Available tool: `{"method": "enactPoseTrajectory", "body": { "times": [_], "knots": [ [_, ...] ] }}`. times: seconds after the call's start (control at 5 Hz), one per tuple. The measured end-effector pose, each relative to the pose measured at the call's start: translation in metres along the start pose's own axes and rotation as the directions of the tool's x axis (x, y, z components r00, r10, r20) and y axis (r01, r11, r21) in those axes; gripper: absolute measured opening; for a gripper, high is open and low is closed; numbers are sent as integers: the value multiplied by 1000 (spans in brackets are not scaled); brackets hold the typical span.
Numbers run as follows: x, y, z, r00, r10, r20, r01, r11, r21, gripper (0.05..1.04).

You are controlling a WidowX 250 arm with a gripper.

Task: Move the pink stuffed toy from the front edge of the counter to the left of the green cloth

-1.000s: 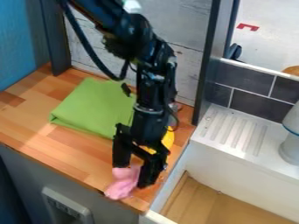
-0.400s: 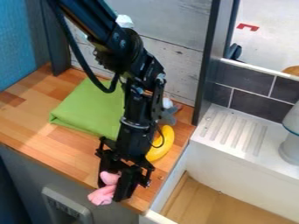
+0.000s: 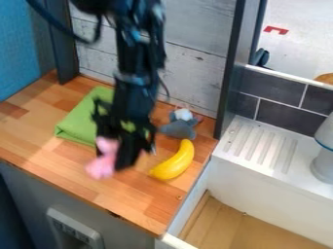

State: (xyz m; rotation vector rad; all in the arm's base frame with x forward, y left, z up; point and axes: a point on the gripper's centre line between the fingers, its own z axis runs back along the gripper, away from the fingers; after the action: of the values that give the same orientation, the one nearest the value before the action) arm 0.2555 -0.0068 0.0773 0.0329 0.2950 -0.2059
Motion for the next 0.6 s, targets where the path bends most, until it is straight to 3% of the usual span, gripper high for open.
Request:
{"method": "enactPoseTrajectory", "body": {
  "times": [0.4,0.6],
  "knots": [
    [-2,88,29,987,126,99,-134,987,85,505],
    [-5,135,31,973,204,110,-223,955,198,505]
  ]
}}
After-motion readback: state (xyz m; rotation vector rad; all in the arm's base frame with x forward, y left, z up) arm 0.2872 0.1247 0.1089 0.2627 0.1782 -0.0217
